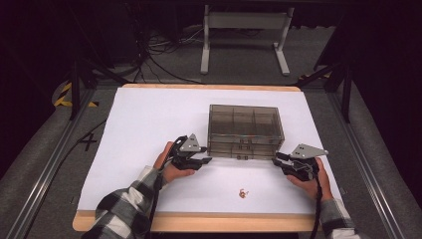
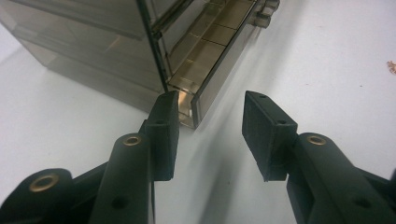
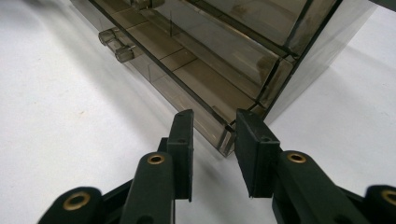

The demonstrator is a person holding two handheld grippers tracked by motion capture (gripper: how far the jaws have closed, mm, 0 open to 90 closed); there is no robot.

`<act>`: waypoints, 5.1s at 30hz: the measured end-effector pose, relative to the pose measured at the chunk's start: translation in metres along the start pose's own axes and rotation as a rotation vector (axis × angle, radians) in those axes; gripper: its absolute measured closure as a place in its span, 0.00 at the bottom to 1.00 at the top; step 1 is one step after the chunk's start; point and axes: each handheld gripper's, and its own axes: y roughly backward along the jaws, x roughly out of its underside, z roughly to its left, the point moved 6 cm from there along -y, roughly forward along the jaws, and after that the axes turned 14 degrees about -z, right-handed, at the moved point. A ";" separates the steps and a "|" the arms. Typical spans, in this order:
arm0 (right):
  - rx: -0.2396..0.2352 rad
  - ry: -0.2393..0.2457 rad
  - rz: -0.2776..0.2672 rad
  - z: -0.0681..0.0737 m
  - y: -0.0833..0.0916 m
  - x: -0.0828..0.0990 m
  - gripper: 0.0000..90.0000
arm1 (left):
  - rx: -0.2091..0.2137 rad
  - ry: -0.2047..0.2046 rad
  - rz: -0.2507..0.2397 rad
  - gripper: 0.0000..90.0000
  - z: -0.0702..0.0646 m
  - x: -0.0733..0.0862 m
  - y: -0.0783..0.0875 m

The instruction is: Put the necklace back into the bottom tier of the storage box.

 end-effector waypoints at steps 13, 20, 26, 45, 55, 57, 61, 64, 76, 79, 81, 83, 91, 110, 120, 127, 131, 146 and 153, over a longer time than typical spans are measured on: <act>0.011 -0.043 -0.015 -0.003 0.001 0.001 0.87 | -0.011 0.063 -0.027 0.76 0.004 0.000 -0.005; 0.011 -0.084 -0.034 -0.006 0.001 0.001 0.90 | -0.008 0.139 -0.056 0.83 0.007 0.001 -0.004; 0.016 -0.093 -0.039 -0.006 0.001 0.001 0.90 | -0.014 0.147 -0.056 0.89 0.008 0.001 -0.004; -0.008 -0.095 -0.029 -0.003 0.007 0.001 0.92 | 0.015 0.129 -0.029 0.94 -0.001 0.000 0.001; -0.012 -0.096 -0.026 0.001 0.011 0.002 0.92 | 0.018 0.118 -0.021 0.94 -0.005 0.001 0.003; -0.013 -0.096 -0.025 0.002 0.012 0.002 0.92 | 0.021 0.112 -0.017 0.94 -0.007 0.000 0.003; -0.020 -0.096 -0.021 0.003 0.013 0.003 0.92 | 0.029 0.108 -0.012 0.94 -0.010 0.001 0.005; -0.024 -0.093 -0.016 0.004 0.014 0.003 0.92 | 0.030 0.103 -0.010 0.94 -0.011 0.001 0.006; -0.028 -0.088 -0.018 0.009 0.019 0.002 0.95 | 0.040 0.098 -0.003 0.94 -0.014 0.002 0.008; -0.036 -0.097 -0.026 0.009 0.020 0.000 0.95 | 0.041 0.100 -0.005 0.94 -0.015 0.002 0.008; -0.041 -0.096 -0.027 0.009 0.020 0.001 0.94 | 0.042 0.097 -0.003 0.94 -0.015 0.002 0.008; -0.042 -0.094 -0.018 0.010 0.019 0.001 0.93 | 0.043 0.094 -0.003 0.94 -0.015 0.002 0.008; -0.047 -0.078 -0.007 0.011 0.019 0.004 0.91 | 0.050 0.106 -0.001 0.94 -0.018 0.003 0.009; -0.073 -0.090 0.011 0.015 0.025 0.004 0.92 | 0.071 0.091 0.012 0.92 -0.025 0.004 0.012; -0.079 -0.095 0.016 0.016 0.026 0.004 0.92 | 0.078 0.086 0.021 0.92 -0.029 0.006 0.015; -0.092 -0.101 0.025 0.019 0.030 0.005 0.92 | 0.087 0.087 0.019 0.92 -0.031 0.005 0.015; -0.091 -0.106 0.025 0.020 0.030 0.005 0.92 | 0.088 0.085 0.021 0.92 -0.032 0.005 0.016; -0.105 -0.107 0.032 0.024 0.035 0.005 0.92 | 0.106 0.077 0.020 0.91 -0.038 0.005 0.019; -0.104 -0.109 0.034 0.024 0.036 0.005 0.92 | 0.105 0.076 0.021 0.91 -0.039 0.005 0.019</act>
